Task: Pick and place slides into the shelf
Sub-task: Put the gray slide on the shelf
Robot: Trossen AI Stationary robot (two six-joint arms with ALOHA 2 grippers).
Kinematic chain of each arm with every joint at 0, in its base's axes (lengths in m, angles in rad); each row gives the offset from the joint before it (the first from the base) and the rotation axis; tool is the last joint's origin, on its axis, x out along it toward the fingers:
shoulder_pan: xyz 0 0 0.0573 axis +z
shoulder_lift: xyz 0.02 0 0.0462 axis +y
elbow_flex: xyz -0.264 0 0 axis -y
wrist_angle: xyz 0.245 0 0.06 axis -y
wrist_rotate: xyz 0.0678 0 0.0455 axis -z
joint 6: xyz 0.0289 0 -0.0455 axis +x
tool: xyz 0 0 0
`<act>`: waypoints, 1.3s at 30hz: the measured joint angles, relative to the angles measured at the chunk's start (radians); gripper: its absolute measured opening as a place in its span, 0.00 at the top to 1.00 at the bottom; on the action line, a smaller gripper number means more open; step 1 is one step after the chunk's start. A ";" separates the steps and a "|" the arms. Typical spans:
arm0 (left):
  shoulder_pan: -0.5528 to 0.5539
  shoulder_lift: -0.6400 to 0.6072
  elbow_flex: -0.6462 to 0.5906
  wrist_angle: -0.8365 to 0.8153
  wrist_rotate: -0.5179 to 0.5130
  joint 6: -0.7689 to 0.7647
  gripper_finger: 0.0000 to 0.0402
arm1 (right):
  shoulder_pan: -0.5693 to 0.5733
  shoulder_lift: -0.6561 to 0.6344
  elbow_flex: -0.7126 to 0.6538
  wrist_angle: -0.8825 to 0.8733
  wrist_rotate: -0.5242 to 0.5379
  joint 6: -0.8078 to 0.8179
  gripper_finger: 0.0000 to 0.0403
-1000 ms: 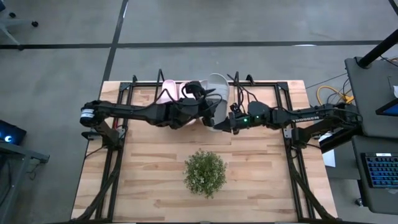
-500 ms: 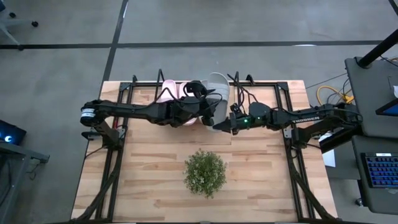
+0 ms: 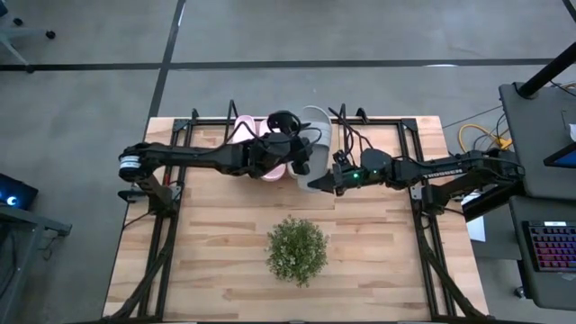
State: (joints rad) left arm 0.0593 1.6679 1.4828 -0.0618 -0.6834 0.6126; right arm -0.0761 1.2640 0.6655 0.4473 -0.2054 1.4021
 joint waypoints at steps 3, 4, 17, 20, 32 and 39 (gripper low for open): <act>-0.004 0.008 0.007 0.005 -0.002 0.043 0.58 | 0.000 0.000 0.000 -0.002 0.000 -0.001 0.87; -0.006 0.010 0.009 0.005 -0.002 0.051 0.62 | 0.000 0.000 0.000 -0.003 -0.001 -0.003 0.87; -0.008 0.008 0.009 0.001 -0.002 0.059 0.99 | -0.001 0.000 0.000 0.002 -0.002 -0.032 0.81; -0.008 0.008 0.009 -0.001 -0.002 0.058 0.99 | -0.001 0.000 0.002 0.006 -0.002 -0.042 0.74; -0.007 -0.001 0.009 -0.039 -0.007 0.075 1.00 | -0.038 -0.027 0.002 -0.022 -0.016 -0.076 0.55; -0.007 -0.010 0.009 -0.025 -0.009 0.076 1.00 | -0.080 -0.172 0.002 -0.264 -0.031 -0.140 0.48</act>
State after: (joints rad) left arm 0.0525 1.6577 1.4918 -0.0864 -0.6922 0.6884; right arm -0.1558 1.0919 0.6674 0.1833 -0.2363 1.2621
